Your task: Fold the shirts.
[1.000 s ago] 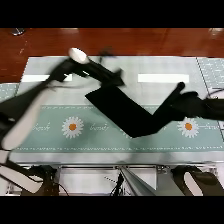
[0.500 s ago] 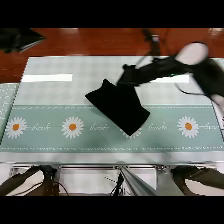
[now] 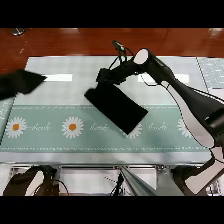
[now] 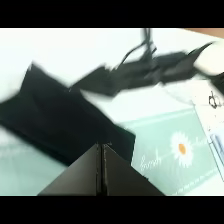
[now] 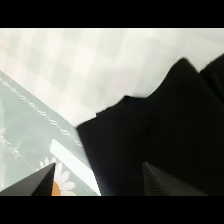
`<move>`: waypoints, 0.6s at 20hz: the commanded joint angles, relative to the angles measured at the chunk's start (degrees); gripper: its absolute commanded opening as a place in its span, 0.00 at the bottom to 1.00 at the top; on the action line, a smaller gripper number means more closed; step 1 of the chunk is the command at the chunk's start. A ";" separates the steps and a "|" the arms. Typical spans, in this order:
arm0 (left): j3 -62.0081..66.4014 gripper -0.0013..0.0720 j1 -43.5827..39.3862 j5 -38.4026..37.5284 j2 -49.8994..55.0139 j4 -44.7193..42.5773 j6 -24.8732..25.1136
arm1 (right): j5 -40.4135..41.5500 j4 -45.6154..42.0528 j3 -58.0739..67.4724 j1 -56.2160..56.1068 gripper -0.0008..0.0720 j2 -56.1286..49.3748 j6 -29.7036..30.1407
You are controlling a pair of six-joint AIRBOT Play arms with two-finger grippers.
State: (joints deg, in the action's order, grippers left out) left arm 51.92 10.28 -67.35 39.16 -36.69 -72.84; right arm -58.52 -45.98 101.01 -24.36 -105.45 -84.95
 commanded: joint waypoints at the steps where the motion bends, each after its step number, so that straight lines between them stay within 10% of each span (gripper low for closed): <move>1: -10.32 0.05 -0.98 4.44 -0.96 0.09 0.26 | -16.04 -0.02 5.07 6.56 0.86 2.25 0.09; 5: -15.96 0.06 -1.01 4.52 -0.70 0.11 0.42 | -36.22 -25.33 -4.28 15.63 0.86 19.54 -0.11; 9: -19.08 0.05 -1.03 4.31 -0.76 0.13 0.42 | -5.97 -25.27 -47.23 19.06 0.86 49.53 -14.03; 12: -21.11 0.05 -1.03 4.26 -0.76 0.33 0.39 | 17.31 -3.87 -76.85 15.37 0.86 63.49 -20.46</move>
State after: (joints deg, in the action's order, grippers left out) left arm 33.01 9.28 -63.11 38.44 -36.47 -72.42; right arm -62.89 -62.85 49.54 -7.84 -56.03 -97.67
